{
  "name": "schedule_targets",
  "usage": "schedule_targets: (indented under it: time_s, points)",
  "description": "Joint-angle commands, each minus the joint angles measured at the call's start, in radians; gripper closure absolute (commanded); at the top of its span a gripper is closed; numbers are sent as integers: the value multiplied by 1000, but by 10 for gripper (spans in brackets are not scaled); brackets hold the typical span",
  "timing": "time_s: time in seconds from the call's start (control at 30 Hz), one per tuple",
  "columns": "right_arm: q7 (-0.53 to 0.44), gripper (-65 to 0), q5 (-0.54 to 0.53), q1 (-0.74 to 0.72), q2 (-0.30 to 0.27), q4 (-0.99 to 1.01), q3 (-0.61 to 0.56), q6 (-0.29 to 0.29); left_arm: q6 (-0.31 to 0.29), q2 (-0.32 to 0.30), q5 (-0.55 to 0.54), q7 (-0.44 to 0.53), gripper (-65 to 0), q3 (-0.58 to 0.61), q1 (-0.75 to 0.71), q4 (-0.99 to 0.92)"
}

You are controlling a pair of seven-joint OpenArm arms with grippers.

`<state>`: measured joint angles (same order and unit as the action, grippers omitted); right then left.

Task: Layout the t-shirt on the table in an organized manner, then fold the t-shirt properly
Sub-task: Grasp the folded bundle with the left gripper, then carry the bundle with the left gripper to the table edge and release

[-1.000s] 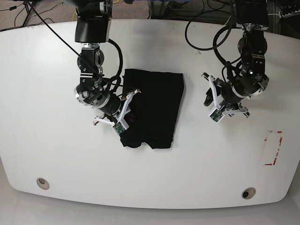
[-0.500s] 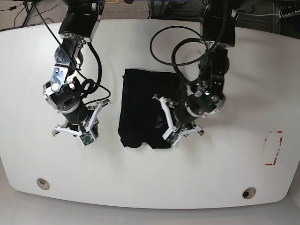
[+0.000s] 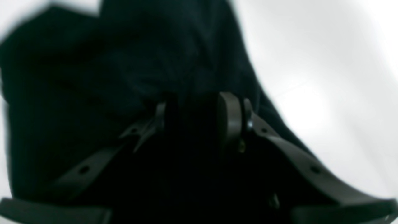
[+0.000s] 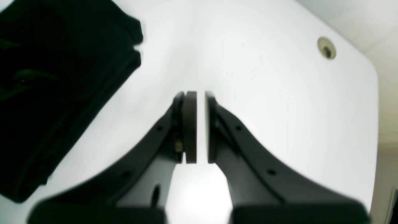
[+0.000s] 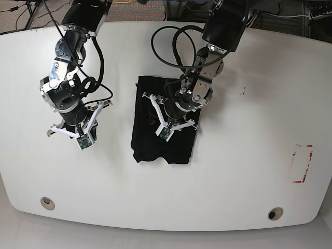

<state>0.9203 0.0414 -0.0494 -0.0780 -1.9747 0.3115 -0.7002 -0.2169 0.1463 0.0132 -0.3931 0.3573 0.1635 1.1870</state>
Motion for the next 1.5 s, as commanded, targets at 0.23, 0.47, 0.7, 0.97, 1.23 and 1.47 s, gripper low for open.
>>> schedule_targets:
  time_s: [0.23,0.47,0.7,0.97,1.23,1.47]
  points:
    - [-25,-38,-11,10,-3,-21,16,2,-25,-115,-2,-10,-201,-90,-20,-62]
    - [-25,-38,-13,12,1,-21,22,2,-146,-254,-2,-69,-199,-226,-72,15]
    - [-25,-38,-13,10,1,-21,22,2,-269,-388,-2,-186,-199,-395,-101,86]
    - [-25,-38,-13,10,1,-21,21,2,-411,-541,3,-231,-199,-531,-147,87]
    - [-25,-38,-13,10,1,-21,22,2,-476,-663,0,-231,-200,-636,-201,81]
    - [-25,-38,-13,13,1,-21,22,2,-481,-733,0,-228,-199,-699,-212,4]
